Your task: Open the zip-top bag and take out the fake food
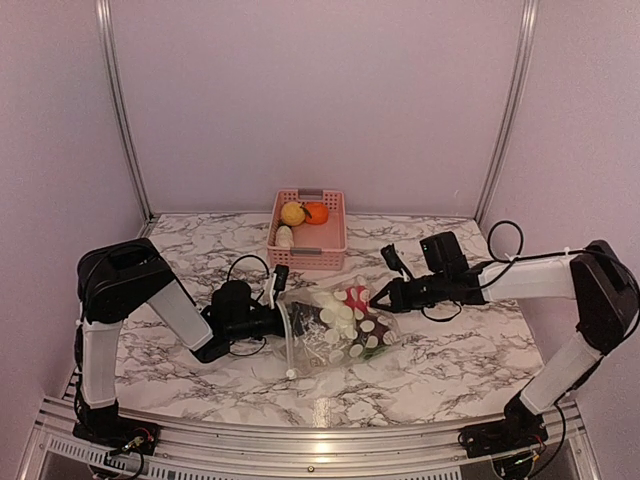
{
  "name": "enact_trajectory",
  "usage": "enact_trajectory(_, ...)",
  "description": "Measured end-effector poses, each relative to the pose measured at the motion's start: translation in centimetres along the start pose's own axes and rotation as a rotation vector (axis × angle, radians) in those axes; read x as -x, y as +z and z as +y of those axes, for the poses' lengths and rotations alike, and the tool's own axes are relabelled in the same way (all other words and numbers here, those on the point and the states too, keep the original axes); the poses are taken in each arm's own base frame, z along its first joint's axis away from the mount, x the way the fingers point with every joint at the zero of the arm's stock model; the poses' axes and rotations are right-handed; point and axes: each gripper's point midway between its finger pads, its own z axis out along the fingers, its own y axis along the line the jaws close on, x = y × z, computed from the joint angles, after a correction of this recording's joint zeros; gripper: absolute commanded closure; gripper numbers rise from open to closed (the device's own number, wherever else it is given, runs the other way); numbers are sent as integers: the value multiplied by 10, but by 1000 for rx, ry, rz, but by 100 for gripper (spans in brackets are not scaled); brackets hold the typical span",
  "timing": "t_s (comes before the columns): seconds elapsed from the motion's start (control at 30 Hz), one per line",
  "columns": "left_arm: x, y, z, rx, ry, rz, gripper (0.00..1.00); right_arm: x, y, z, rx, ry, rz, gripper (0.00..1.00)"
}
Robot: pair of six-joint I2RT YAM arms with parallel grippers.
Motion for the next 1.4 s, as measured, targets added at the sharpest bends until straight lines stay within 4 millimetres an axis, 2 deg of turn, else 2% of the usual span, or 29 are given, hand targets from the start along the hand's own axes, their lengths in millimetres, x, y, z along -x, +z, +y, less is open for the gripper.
enact_trajectory(0.07,-1,0,-4,-25,-10,1,3,4,-4,8,19,-15,-21,100)
enact_trajectory(0.17,-1,4,-8,-56,-29,10,4,8,-6,17,40,-32,-39,100)
enact_trajectory(0.33,3,13,-12,-86,-54,5,23,3,-1,23,51,-40,-28,100)
enact_trajectory(0.43,5,13,-12,-86,-65,0,29,3,1,21,38,-38,-28,100)
enact_trajectory(0.6,-1,3,-1,-57,-86,7,29,2,-2,7,-6,-19,-45,100)
enact_trajectory(0.8,-16,-14,2,-45,-61,51,16,-1,-13,-13,-60,18,-73,100)
enact_trajectory(1.03,-33,-34,-3,-40,74,120,19,-4,-14,-20,-77,28,-77,100)
enact_trajectory(1.27,-53,-36,-6,-21,300,207,20,-4,-13,-21,-78,29,-78,100)
enact_trajectory(1.33,-59,-34,-7,-20,364,234,23,-5,-12,-22,-78,30,-76,100)
enact_trajectory(1.4,-64,-33,-7,-21,416,251,30,-5,-12,-23,-79,32,-73,100)
